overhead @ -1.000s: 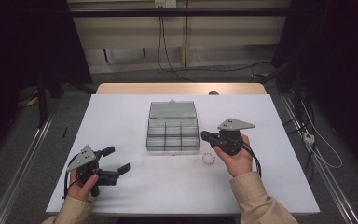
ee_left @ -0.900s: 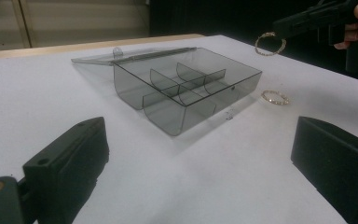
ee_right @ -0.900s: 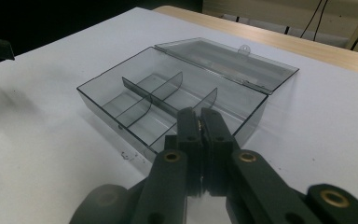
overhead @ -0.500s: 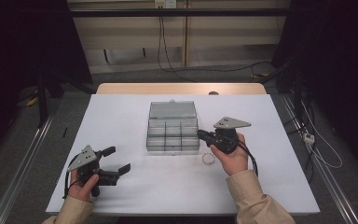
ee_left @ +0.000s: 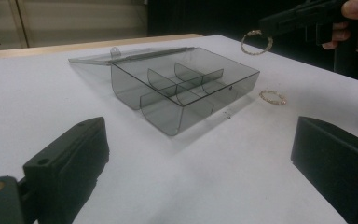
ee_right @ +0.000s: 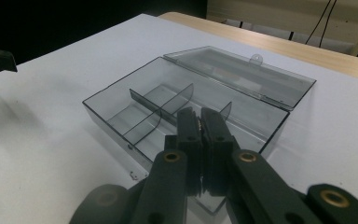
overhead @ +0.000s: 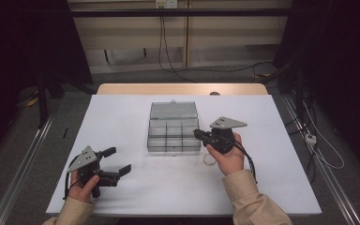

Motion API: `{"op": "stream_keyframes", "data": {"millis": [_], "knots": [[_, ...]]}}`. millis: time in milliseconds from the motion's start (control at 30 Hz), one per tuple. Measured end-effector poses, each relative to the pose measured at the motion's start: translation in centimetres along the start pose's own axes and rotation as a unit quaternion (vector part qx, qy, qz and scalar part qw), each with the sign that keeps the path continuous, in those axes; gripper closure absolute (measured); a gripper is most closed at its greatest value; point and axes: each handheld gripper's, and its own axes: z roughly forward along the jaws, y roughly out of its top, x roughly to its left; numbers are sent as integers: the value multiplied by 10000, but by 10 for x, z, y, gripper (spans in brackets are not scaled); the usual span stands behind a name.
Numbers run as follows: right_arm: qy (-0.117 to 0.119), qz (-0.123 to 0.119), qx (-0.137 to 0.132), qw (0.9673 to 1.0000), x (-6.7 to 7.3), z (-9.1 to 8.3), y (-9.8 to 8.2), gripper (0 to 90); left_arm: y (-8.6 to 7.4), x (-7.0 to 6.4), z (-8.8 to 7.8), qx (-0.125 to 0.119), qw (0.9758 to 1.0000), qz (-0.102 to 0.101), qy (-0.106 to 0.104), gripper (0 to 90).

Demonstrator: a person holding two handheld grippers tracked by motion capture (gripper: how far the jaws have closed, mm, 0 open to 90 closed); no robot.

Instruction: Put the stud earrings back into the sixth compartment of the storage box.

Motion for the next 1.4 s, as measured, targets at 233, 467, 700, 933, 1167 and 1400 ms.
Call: {"op": "stream_keyframes", "data": {"millis": [233, 467, 700, 933, 1167, 1400], "knots": [[33, -58, 44, 10000, 4, 8, -1, 883, 0, 0, 0, 1, 10000, -2, 11, 39], [44, -30, 45, 10000, 4, 13, -1, 882, 0, 1, 0, 29, 10000, 23, 17, 39], [84, 10, 89, 9999, 4, 18, -3, 883, 0, 0, 0, 17, 10000, 4, -4, 39], [67, 30, 130, 9999, 2, 24, -4, 882, -1, 0, 0, 25, 10000, -5, -7, 39], [30, 18, 179, 9998, 0, 29, -7, 882, -1, 0, 1, 28, 10000, -2, -10, 39], [-31, -34, 249, 9997, -2, 34, -10, 881, -1, 1, 1, 33, 10000, -26, -15, 39]]}}
